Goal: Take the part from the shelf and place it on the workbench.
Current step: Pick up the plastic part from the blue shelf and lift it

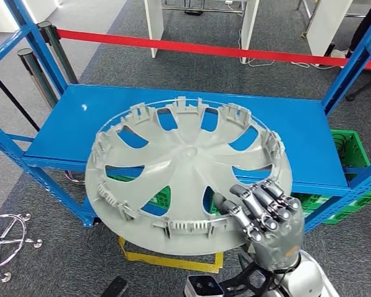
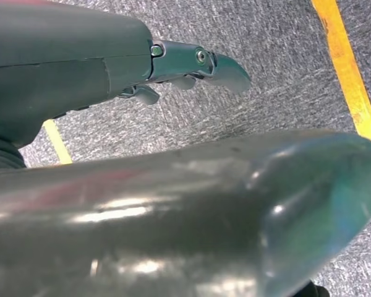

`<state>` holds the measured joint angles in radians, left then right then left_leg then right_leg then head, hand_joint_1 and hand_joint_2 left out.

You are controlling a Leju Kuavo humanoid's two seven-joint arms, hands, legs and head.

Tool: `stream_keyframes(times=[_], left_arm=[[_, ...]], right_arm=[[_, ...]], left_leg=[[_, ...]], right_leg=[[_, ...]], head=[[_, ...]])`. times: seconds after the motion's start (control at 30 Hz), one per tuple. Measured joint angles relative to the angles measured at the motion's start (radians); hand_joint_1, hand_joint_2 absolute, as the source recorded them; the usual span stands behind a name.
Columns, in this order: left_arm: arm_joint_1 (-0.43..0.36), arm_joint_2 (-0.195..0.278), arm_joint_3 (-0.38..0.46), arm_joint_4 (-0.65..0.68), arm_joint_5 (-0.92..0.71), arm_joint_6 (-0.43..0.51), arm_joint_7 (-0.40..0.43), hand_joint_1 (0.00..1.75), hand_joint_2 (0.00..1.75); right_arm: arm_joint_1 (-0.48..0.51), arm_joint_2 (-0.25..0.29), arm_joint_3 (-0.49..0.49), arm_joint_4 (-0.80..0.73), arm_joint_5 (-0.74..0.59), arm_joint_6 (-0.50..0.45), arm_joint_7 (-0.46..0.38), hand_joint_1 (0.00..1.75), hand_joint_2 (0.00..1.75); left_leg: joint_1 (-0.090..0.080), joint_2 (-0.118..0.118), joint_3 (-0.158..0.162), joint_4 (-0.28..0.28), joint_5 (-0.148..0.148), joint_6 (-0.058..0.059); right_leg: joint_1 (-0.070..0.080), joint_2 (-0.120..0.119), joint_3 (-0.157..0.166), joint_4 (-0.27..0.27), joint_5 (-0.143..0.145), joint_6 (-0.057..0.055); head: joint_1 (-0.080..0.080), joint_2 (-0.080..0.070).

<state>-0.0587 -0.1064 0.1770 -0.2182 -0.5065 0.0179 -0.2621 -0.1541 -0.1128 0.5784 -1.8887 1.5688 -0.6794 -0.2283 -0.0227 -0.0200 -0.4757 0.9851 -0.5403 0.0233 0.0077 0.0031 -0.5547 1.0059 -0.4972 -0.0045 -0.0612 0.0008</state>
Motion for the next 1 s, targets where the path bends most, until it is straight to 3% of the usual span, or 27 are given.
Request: stream_keyframes(times=[0.73, 1.0], left_arm=[[-0.001, -0.008, -0.004, 0.0, -0.008, -0.004, 0.01, 0.0, 0.0], [-0.002, -0.008, -0.017, 0.0, -0.033, 0.02, 0.008, 0.0, 0.0]], right_arm=[[0.015, 0.036, -0.007, -0.098, 0.001, 0.0, -0.001, 1.75, 1.75], [0.051, 0.044, -0.04, -0.132, 0.002, 0.0, -0.061, 1.75, 1.75]], left_leg=[[0.0, 0.0, 0.0, 0.0, 0.0, 0.0], [0.0, 0.0, 0.0, 0.0, 0.0, 0.0]], right_leg=[[0.0, 0.0, 0.0, 0.0, 0.0, 0.0], [0.0, 0.0, 0.0, 0.0, 0.0, 0.0]], head=[[0.0, 0.0], [0.0, 0.0]])
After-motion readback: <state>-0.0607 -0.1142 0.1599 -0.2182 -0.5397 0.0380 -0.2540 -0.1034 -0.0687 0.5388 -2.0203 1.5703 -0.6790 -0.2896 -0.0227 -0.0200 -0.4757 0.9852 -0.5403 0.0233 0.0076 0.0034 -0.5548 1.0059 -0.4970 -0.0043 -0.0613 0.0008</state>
